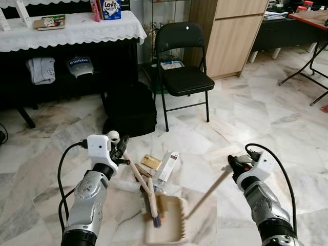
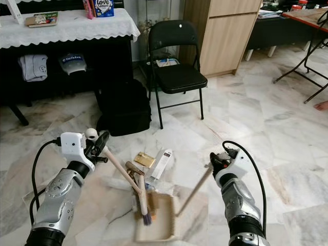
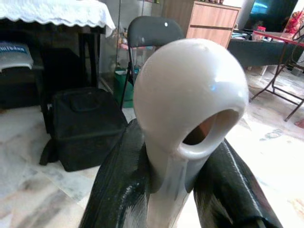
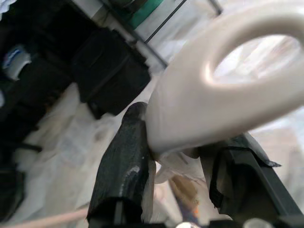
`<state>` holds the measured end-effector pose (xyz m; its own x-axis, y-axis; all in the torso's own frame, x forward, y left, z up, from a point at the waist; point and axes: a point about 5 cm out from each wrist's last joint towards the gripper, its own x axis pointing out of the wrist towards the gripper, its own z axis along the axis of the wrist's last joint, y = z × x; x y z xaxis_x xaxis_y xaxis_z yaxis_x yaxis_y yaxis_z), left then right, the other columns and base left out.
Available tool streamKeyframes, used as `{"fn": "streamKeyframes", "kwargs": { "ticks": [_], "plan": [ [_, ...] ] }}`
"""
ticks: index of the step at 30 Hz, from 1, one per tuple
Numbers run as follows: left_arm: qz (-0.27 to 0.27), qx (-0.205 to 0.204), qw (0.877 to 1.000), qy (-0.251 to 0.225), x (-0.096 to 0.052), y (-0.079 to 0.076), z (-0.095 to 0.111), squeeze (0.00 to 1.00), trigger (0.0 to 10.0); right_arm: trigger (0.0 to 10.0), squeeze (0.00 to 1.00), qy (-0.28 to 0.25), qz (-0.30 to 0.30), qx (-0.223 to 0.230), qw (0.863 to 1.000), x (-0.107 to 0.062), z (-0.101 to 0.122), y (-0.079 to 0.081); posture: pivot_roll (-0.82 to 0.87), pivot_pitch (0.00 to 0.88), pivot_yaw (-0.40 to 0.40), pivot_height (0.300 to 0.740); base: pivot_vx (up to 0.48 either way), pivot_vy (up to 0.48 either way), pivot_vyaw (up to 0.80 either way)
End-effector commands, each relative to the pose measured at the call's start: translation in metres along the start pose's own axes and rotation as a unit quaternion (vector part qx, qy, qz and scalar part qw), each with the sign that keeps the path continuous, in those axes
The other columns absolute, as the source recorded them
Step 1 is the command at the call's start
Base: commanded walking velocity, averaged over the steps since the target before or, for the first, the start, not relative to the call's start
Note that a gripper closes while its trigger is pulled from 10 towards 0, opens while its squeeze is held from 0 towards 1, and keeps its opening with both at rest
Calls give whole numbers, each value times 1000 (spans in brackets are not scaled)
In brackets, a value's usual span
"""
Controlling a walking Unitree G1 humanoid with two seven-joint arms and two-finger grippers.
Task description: Sweep floor
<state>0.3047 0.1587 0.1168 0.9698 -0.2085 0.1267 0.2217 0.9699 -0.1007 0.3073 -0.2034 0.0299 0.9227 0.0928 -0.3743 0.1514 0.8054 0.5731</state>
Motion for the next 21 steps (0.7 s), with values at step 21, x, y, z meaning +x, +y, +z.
{"fn": "streamKeyframes", "kwargs": {
  "ticks": [21],
  "plan": [
    [-5,6,1000,-14,5,1,8,0,10000,10000,0,20,169,84,982,0,-23,45,-86,21,51,740,0,0,0]
  ]
}}
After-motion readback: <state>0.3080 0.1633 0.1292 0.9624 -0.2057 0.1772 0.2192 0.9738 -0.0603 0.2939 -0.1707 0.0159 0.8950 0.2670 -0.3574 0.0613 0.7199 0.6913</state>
